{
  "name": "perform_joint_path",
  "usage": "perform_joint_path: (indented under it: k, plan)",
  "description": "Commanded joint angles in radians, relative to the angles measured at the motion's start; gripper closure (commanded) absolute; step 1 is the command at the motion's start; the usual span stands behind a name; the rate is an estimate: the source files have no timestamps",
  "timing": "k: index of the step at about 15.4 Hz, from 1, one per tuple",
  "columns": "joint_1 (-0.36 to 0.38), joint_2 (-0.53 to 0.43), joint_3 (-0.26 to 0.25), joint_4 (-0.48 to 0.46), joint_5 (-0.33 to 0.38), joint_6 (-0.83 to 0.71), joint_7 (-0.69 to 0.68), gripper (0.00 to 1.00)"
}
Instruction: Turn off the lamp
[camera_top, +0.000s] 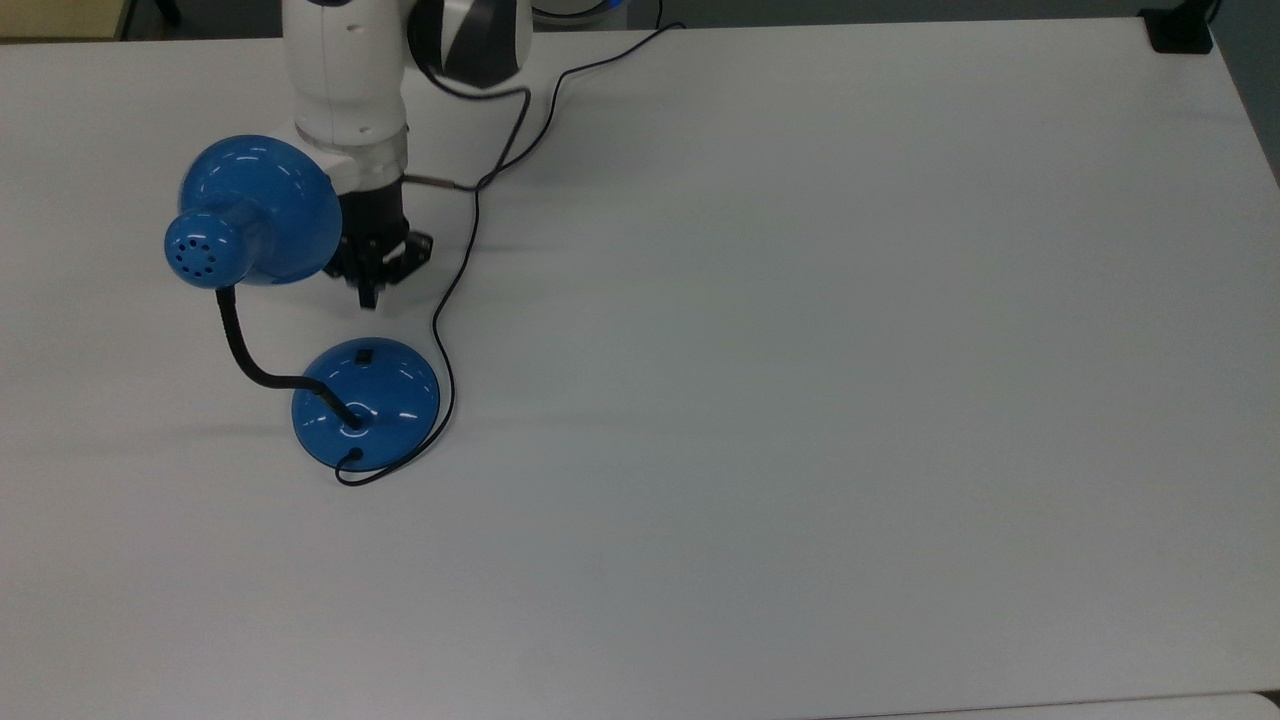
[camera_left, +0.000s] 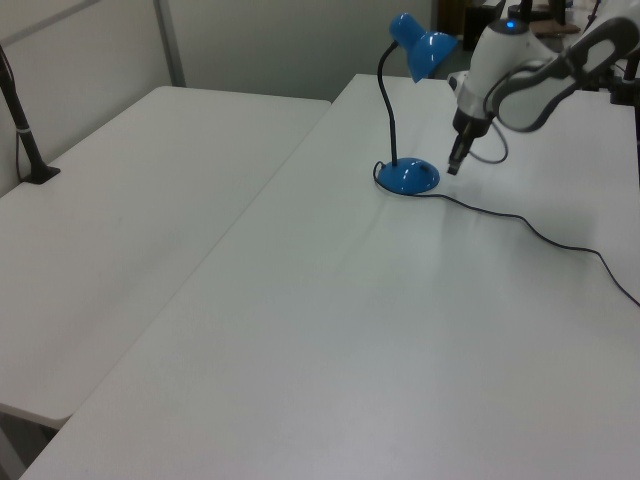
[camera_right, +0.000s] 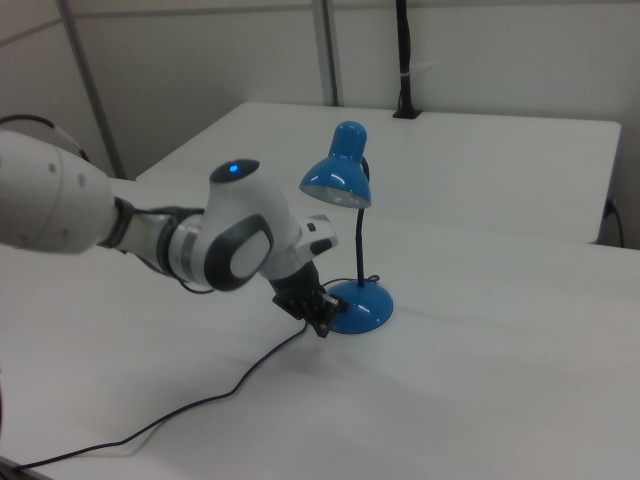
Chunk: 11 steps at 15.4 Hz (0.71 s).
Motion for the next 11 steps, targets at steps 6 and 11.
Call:
perform_joint_path:
  k: [6,11]
  plan:
    - [0.022,-0.198,0.006,0.185,0.002,-0.628,-0.051,0.00]
    - [0.077,-0.224,0.007,0.358,0.153,-0.809,-0.025,0.00]
